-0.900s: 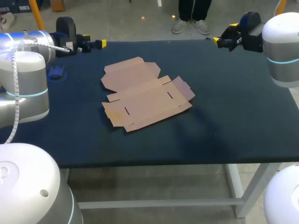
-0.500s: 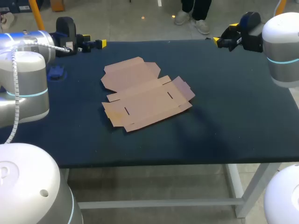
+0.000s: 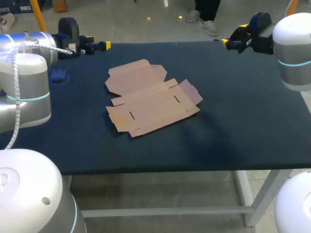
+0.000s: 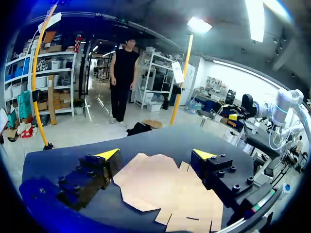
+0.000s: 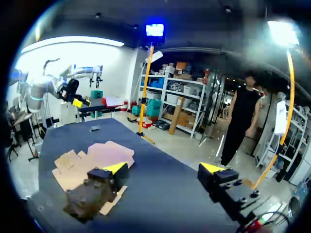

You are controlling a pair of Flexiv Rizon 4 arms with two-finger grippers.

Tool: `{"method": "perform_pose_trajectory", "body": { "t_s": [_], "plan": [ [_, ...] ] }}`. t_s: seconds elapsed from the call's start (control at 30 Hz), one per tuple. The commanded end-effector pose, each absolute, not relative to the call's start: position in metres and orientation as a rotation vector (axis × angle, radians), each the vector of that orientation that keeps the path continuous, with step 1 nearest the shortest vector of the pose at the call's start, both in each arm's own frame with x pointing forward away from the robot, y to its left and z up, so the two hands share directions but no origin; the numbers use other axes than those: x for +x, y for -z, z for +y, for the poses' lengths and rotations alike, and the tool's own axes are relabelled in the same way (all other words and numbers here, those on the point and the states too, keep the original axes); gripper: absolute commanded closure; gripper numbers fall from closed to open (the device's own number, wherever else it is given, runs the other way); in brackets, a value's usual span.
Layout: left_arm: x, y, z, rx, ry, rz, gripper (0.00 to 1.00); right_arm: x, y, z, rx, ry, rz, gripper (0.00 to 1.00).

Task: Assemble the packaging by folding the flat box into shape, placing the metal phone stand inside, and closing the box properly

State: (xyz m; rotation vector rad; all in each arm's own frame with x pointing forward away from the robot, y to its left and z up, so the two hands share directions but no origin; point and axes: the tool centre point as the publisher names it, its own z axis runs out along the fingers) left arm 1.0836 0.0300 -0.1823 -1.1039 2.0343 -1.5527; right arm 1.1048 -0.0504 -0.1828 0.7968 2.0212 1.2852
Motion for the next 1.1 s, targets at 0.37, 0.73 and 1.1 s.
{"method": "perform_pose_trajectory", "body": {
  "t_s": [0.37, 0.73, 1.1],
  "plan": [
    [1.077, 0.174, 0.033, -1.367, 1.497, 2.128, 0.00, 1.102, 0.183, -0.054, 0.992, -1.183, 2.117, 0.00],
    [1.053, 0.174, 0.036, -1.841, 1.255, 2.132, 0.00, 1.070, 0.194, -0.069, 1.280, -1.076, 2.279, 0.00],
    [1.034, 0.190, 0.041, -2.078, 1.153, 2.171, 0.00, 1.049, 0.216, -0.080, 1.556, -0.963, 2.386, 0.00]
  ]
}}
